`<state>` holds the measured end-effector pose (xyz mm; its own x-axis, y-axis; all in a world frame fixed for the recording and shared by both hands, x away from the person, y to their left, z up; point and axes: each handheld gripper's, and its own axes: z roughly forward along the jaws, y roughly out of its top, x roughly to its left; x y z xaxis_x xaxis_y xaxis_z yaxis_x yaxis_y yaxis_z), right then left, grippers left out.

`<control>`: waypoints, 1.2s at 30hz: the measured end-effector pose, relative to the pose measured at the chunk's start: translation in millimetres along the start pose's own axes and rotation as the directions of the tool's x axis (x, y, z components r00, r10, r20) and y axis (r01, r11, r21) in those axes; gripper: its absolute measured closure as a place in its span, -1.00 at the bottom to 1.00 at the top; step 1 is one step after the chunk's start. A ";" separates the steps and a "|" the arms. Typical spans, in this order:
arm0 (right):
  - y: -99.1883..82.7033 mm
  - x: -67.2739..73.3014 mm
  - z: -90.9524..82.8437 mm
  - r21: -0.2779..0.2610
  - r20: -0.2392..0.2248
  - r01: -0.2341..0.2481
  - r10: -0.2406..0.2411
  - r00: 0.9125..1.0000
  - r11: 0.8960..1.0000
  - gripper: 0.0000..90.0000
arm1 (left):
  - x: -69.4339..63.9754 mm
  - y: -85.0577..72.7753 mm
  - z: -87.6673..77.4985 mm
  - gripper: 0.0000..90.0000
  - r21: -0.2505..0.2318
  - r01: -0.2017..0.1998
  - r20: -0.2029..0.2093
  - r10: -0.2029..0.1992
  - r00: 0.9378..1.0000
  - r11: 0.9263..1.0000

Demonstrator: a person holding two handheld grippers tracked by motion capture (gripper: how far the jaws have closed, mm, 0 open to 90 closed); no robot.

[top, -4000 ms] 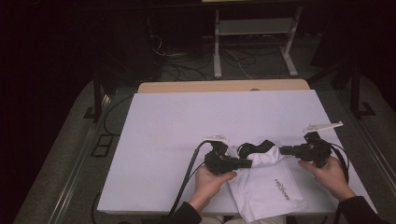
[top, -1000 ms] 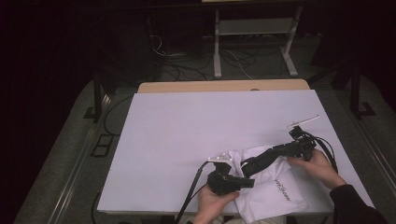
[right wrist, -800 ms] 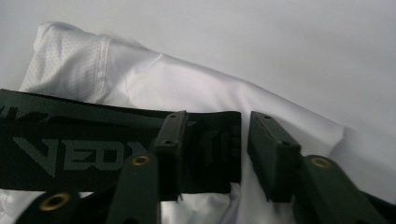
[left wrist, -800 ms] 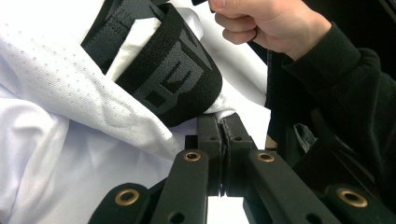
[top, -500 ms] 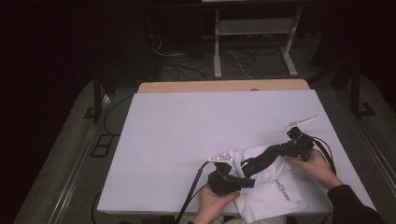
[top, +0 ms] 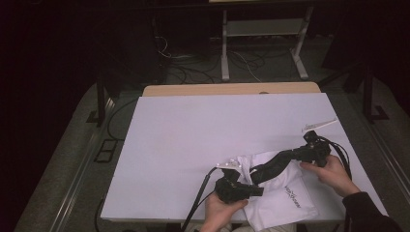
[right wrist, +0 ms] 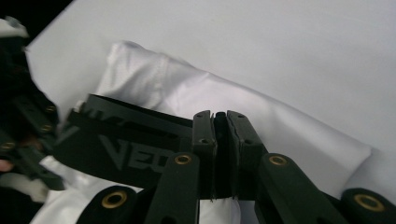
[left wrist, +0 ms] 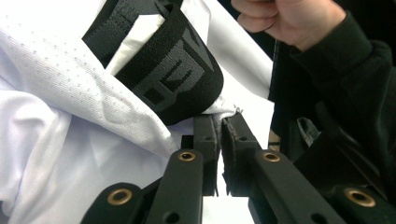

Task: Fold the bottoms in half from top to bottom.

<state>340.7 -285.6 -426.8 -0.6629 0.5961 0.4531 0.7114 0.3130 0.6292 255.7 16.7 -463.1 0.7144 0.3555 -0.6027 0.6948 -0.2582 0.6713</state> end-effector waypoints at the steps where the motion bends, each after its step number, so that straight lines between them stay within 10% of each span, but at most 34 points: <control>1: -0.2 -0.1 -1.8 -0.006 -0.015 -0.008 0.008 1.000 1.000 0.80 | -0.3 -0.1 -0.3 0.84 0.003 -0.006 -0.010 0.006 1.000 1.000; 17: -8.2 4.7 -17.9 -0.045 -0.061 -0.031 0.028 0.998 0.998 0.81 | -9.9 3.2 -8.7 0.31 0.027 -0.110 -0.101 0.113 0.988 0.994; 36: -26.2 20.2 -27.5 -0.072 -0.099 -0.028 0.020 0.995 0.997 0.81 | -7.0 8.5 -19.2 -0.08 -0.012 -0.095 -0.136 0.092 0.986 0.995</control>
<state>302.3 -302.1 -416.7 -0.6681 0.5258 0.5264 0.7109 0.2421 0.6604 254.9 29.3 -444.9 0.7576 0.4489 -0.4739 0.6229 -0.2802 0.7304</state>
